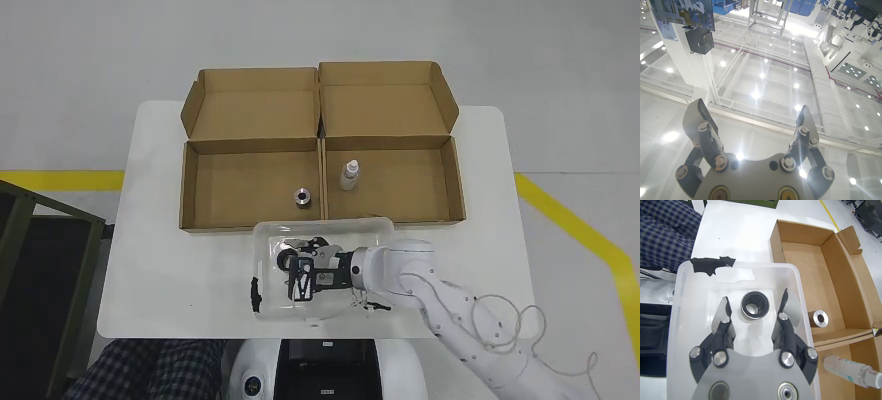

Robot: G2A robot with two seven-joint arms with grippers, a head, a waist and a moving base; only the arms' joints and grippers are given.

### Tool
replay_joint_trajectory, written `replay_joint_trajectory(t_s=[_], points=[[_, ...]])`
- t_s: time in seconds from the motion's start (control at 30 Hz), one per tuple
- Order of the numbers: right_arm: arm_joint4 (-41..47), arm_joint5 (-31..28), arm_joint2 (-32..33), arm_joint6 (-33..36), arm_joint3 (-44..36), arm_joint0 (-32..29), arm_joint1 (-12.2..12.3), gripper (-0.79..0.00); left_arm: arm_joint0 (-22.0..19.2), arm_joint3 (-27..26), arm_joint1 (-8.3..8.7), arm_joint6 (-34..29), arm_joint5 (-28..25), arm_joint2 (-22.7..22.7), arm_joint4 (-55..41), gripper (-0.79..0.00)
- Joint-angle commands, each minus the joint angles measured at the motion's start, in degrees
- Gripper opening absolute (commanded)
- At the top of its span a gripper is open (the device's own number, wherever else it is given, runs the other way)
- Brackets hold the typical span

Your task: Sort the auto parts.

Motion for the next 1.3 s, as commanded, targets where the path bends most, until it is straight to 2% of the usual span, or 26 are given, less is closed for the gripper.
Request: replay_joint_trajectory(t_s=[0.0,0.57,0.83,0.93,1.03,1.13,1.23,1.27], points=[[-0.2,0.2,-0.2,-0.4,0.6,0.1,-0.1,-0.175,0.0,0.0,0.0,0.0,0.0,0.0,0.0,0.0],[-1.1,1.9,-3.9,-3.4,7.9,2.5,-1.6,-0.169,0.0,0.0,0.0,0.0,0.0,0.0,0.0,0.0],[0.1,3.6,-5.5,-3.1,10.9,4.1,-2.6,-0.212,0.0,0.0,0.0,0.0,0.0,0.0,0.0,0.0],[0.3,3.7,-5.9,-3.3,11.7,4.6,-3.0,-0.268,0.0,0.0,0.0,0.0,0.0,0.0,0.0,0.0],[0.5,3.8,-6.2,-3.3,12.0,5.0,-3.2,-0.394,0.0,0.0,0.0,0.0,0.0,0.0,0.0,0.0],[0.8,3.5,-6.5,-3.1,12.5,5.3,-3.5,-0.446,0.0,0.0,0.0,0.0,0.0,0.0,0.0,0.0],[1.4,2.8,-6.7,-2.9,13.1,5.6,-3.7,-0.625,0.0,0.0,0.0,0.0,0.0,0.0,0.0,0.0],[1.4,2.4,-6.8,-2.6,13.0,5.7,-3.7,-0.646,0.0,0.0,0.0,0.0,0.0,0.0,0.0,0.0]])
